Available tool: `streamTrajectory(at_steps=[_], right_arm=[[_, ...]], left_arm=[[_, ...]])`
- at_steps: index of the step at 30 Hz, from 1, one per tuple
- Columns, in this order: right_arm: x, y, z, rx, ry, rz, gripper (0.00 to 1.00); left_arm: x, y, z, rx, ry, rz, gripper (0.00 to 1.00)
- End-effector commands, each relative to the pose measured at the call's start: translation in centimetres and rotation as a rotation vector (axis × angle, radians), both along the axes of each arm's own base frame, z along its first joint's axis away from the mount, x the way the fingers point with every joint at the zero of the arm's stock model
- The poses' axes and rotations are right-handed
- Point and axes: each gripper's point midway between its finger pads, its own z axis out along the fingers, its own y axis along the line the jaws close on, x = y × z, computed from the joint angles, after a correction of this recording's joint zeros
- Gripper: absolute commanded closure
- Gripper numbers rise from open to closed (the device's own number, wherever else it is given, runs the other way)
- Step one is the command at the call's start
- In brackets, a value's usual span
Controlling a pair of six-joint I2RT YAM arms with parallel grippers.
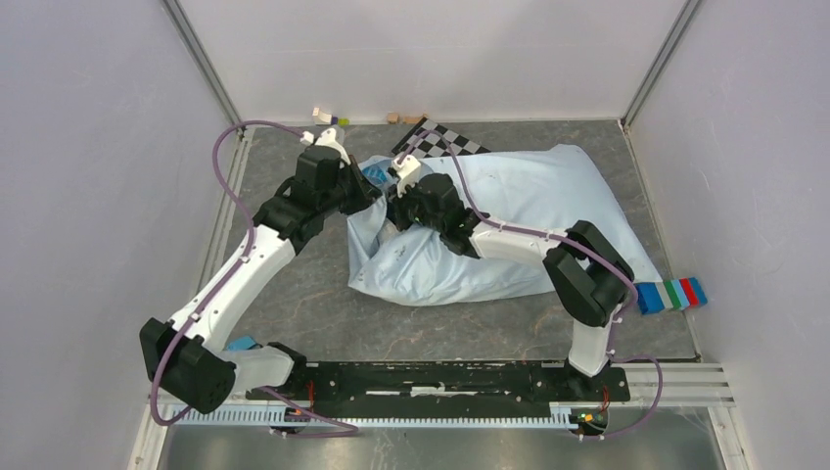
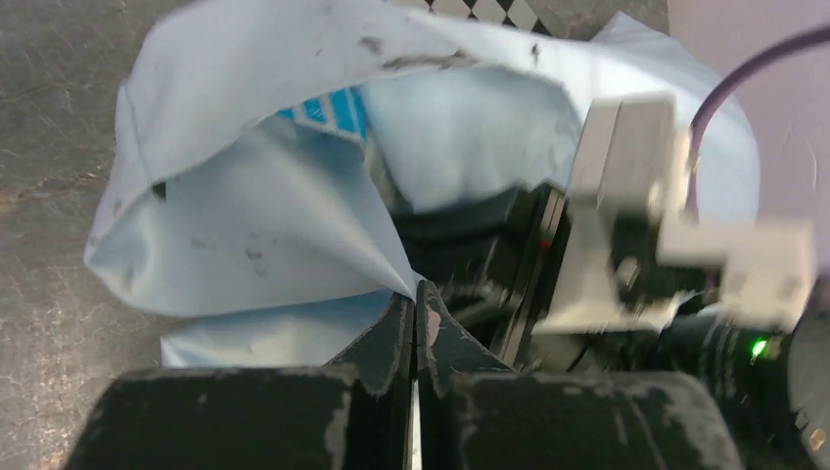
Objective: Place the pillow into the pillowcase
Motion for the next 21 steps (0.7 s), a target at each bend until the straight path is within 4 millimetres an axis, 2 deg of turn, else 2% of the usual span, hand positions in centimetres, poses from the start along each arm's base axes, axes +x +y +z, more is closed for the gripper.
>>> streamTrajectory(at_steps=[1, 2, 4, 6, 8, 12, 16, 17, 19, 21], right_arm=[[3.0, -0.1, 1.9, 0.081, 0.055, -0.101, 0.86], [2.7, 0.1, 2.7, 0.094, 0.050, -0.097, 0.78], [2.0, -0.2, 3.9, 0.095, 0.030, -0.112, 0.68], [0.7, -0.6, 4.7, 0.096, 0.017, -0.105, 0.60], [-0.5, -1.3, 5.1, 0.085, 0.021, -0.112, 0.53], [-2.8, -2.6, 4.9, 0.002, 0.025, -0.130, 0.43], [-5.8, -3.3, 3.8, -0.159, 0.013, -0.132, 0.36], [-7.1, -3.6, 3.7, -0.211, -0.004, -0.136, 0.34], [-8.6, -4.5, 5.0, -0.238, -0.057, -0.190, 0.28], [-9.1, -5.8, 6.3, -0.215, -0.050, -0.242, 0.26]], left_arm=[[-1.3, -1.3, 1.8, -0.105, -0.038, -0.052, 0.98], [-1.3, -1.2, -0.2, -0.075, 0.016, -0.044, 0.98], [-1.3, -0.9, -2.9, -0.026, 0.085, -0.032, 0.98], [-1.0, -0.1, -4.3, 0.015, 0.111, 0.003, 0.97], [-0.5, 0.9, -5.0, 0.044, 0.113, 0.044, 0.91], [0.1, 2.2, -5.5, 0.059, 0.125, 0.095, 0.95], [0.2, 1.4, -5.9, 0.025, 0.130, 0.062, 0.98], [0.0, 1.1, -6.0, 0.013, 0.134, 0.045, 0.98], [-0.1, 0.9, -6.3, 0.001, 0.136, 0.037, 0.98], [-0.2, 0.8, -6.8, -0.001, 0.146, 0.036, 0.98]])
